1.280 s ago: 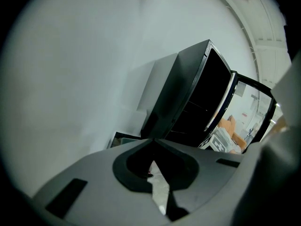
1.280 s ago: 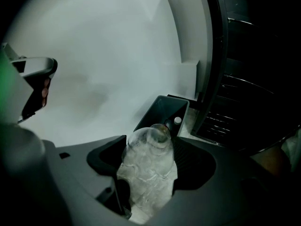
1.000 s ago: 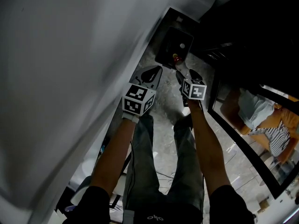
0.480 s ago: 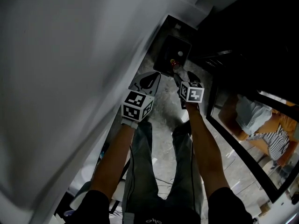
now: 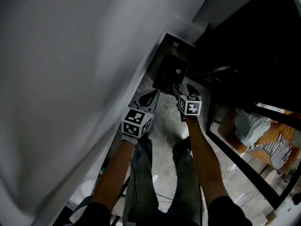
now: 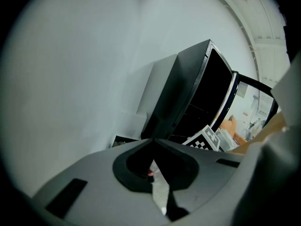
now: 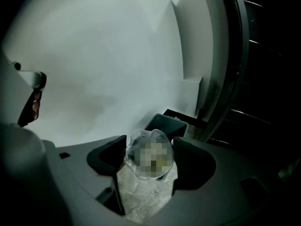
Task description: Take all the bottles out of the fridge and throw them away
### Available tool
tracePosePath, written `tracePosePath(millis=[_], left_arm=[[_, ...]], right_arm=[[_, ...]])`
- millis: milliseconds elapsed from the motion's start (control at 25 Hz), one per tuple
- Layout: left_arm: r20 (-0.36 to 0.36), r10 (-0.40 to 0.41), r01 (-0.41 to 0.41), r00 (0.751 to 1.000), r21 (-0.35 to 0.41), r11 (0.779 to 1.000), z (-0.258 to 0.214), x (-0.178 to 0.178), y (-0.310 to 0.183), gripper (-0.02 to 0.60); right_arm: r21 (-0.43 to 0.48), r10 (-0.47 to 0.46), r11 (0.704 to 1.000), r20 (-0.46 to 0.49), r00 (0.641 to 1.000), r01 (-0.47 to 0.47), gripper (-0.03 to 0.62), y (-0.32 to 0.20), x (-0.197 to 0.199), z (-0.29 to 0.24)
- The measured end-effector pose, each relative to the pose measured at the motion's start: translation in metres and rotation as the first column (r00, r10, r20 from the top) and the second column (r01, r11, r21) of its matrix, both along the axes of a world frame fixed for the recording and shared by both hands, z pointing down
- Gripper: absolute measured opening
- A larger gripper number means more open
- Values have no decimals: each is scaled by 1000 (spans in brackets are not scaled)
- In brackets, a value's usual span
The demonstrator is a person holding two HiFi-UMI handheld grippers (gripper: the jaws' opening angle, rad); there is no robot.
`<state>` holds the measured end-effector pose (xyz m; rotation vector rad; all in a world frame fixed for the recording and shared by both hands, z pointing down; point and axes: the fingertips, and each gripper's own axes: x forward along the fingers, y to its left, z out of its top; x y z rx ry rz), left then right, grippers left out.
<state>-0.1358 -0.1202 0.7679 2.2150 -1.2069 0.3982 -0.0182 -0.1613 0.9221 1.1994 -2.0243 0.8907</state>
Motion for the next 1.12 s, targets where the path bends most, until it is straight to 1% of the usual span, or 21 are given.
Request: tracePosePath(millis=[120, 240, 560, 760, 960, 1000, 1120], left_arm=[[4, -1, 1, 1000, 4, 1000, -2, -1, 0, 3], [5, 0, -1, 1000, 6, 1000, -3, -1, 3, 3], [15, 6, -6, 1000, 7, 1000, -8, -2, 19, 3], [13, 9, -9, 1000, 15, 1000, -18, -1, 26, 3], [15, 7, -7, 1000, 25, 1000, -43, -1, 33, 3], [16, 2, -3, 1000, 29, 1000, -51, 0, 34, 3], [14, -16, 15, 1000, 35, 999, -80, 1, 42, 3]], right_arm=[[28, 0, 1000, -7, 1000, 0, 319, -9, 1, -6], [61, -19, 998, -17, 1000, 20, 319, -14, -1, -15], [89, -76, 993, -32, 997, 79, 319, 7, -5, -26], [105, -56, 993, -23, 998, 58, 319, 14, 0, -40], [134, -53, 990, 9, 999, 51, 317, 29, 0, -80], [143, -54, 988, 18, 998, 51, 310, 31, 0, -92], [158, -52, 986, 41, 998, 45, 250, 47, 3, -132]])
